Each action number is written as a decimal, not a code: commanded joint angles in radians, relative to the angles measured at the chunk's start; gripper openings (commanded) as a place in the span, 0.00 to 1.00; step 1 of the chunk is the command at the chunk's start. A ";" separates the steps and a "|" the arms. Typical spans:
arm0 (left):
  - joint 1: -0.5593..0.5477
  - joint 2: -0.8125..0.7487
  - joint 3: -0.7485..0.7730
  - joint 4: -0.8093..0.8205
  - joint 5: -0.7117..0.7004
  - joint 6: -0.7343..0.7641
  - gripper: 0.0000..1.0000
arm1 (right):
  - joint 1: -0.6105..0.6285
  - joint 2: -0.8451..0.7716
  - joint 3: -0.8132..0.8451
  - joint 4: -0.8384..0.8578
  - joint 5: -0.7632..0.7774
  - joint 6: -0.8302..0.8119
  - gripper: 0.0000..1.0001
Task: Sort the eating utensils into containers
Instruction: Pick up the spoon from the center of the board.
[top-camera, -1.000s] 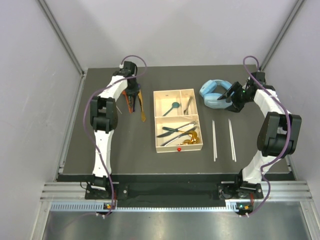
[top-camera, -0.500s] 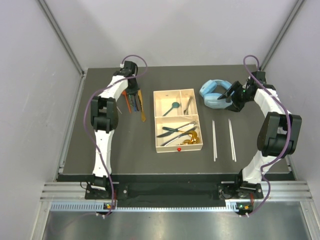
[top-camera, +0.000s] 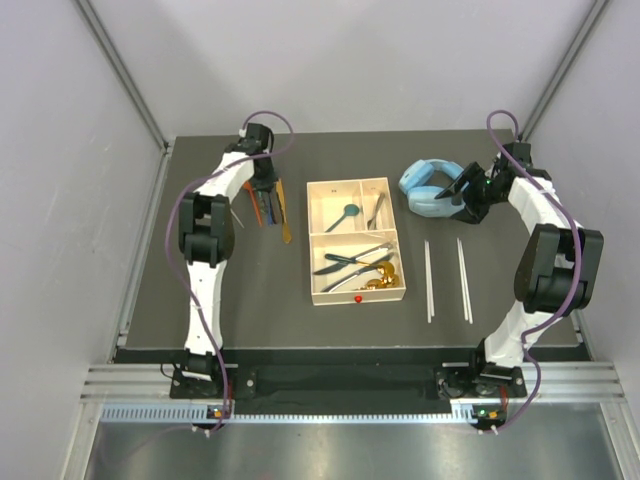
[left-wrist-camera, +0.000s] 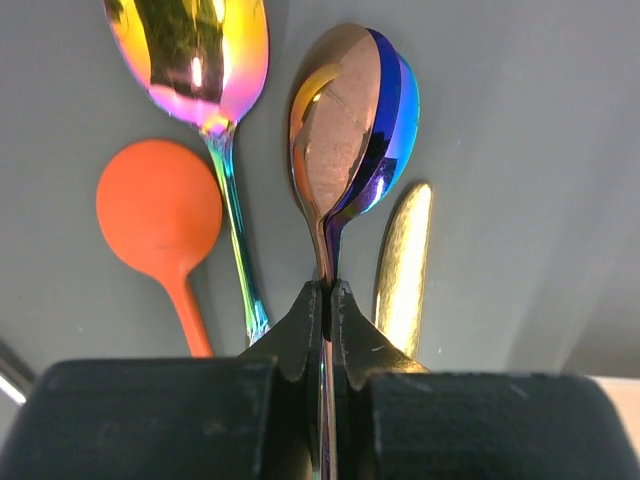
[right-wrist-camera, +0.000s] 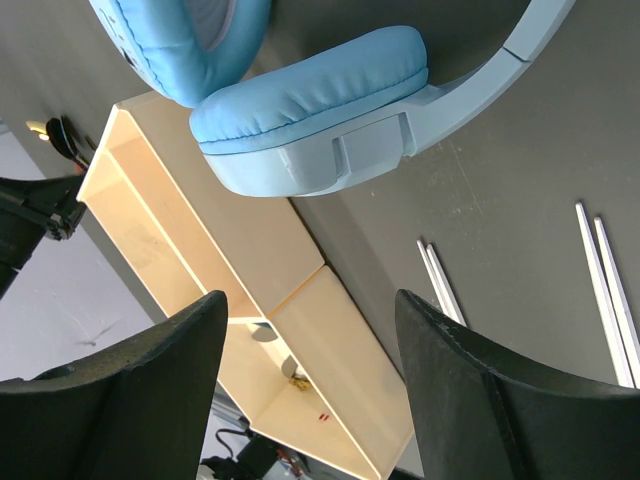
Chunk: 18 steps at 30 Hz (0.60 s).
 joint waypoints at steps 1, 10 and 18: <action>0.004 -0.077 -0.031 -0.040 0.039 0.024 0.00 | 0.006 0.007 0.027 0.030 -0.011 -0.005 0.68; 0.004 -0.156 -0.078 -0.032 0.090 0.030 0.00 | 0.007 0.021 0.042 0.036 -0.025 -0.002 0.68; 0.004 -0.154 -0.108 -0.064 0.146 0.030 0.00 | 0.010 0.030 0.044 0.041 -0.035 -0.004 0.68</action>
